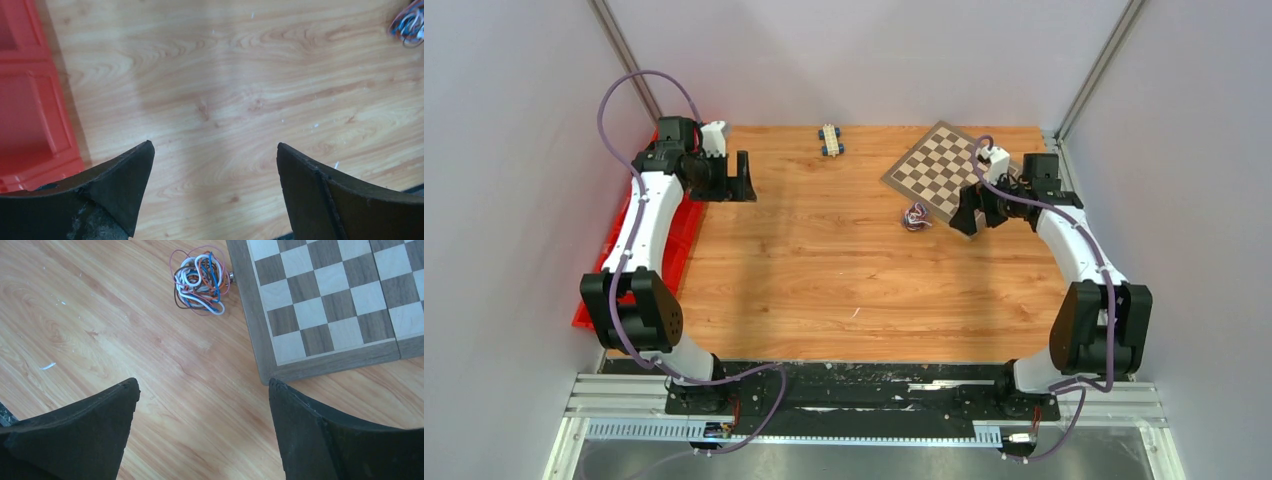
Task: Untangle the cables
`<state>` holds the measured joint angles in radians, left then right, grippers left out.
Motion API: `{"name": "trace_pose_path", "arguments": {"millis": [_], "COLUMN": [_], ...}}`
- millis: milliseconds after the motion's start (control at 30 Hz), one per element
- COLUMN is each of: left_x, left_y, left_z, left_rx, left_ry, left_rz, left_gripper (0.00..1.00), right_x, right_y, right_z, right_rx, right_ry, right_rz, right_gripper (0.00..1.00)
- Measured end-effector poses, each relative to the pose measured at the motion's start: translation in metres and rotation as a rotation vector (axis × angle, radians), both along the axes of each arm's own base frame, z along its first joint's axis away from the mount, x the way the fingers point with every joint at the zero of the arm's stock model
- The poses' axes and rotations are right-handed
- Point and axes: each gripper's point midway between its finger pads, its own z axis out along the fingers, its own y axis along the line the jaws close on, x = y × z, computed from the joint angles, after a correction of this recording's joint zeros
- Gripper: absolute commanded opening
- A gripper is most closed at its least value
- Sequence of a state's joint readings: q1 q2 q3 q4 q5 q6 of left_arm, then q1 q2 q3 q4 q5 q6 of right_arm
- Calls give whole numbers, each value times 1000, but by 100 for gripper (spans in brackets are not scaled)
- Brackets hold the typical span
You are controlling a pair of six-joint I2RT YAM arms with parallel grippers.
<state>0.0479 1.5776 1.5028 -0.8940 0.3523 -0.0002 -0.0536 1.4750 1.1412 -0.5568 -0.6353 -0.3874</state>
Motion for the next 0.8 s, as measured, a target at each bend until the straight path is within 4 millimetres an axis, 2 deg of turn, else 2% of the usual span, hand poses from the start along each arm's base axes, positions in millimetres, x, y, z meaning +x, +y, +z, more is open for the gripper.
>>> {"name": "trace_pose_path", "arguments": {"millis": [100, 233, 367, 433, 500, 567, 667, 733, 800], "left_x": [16, 35, 32, 29, 25, 21, 15, 13, 12], "left_y": [2, 1, -6, -9, -13, -15, -17, -18, -20], "left_z": [17, 52, 93, 110, 119, 116, 93, 76, 64], "left_rx": [8, 13, 10, 7, 7, 9, 7, 2, -8], "left_ry": [-82, -272, -443, -503, -542, -554, -512, -471, -440], "left_rz": [3, -14, -61, -89, -118, -144, -169, -182, -194], "left_gripper": [100, 100, 100, 100, 100, 100, 100, 100, 100], "right_x": [7, 21, 37, 46, 53, 57, 61, 65, 69], "right_y": [3, 17, 32, 38, 45, 50, 61, 70, 79], "right_z": [-3, 3, -2, -12, -27, -44, -65, -76, -82], "right_rx": [-31, -80, -96, -103, -124, -152, -188, -202, -210], "right_ry": [-2, -49, -58, -41, -16, 14, 50, 66, 72], "right_rz": [17, 76, 131, 146, 165, 177, 199, 217, 235], "right_gripper": [100, 100, 100, 100, 100, 100, 97, 92, 81]}}
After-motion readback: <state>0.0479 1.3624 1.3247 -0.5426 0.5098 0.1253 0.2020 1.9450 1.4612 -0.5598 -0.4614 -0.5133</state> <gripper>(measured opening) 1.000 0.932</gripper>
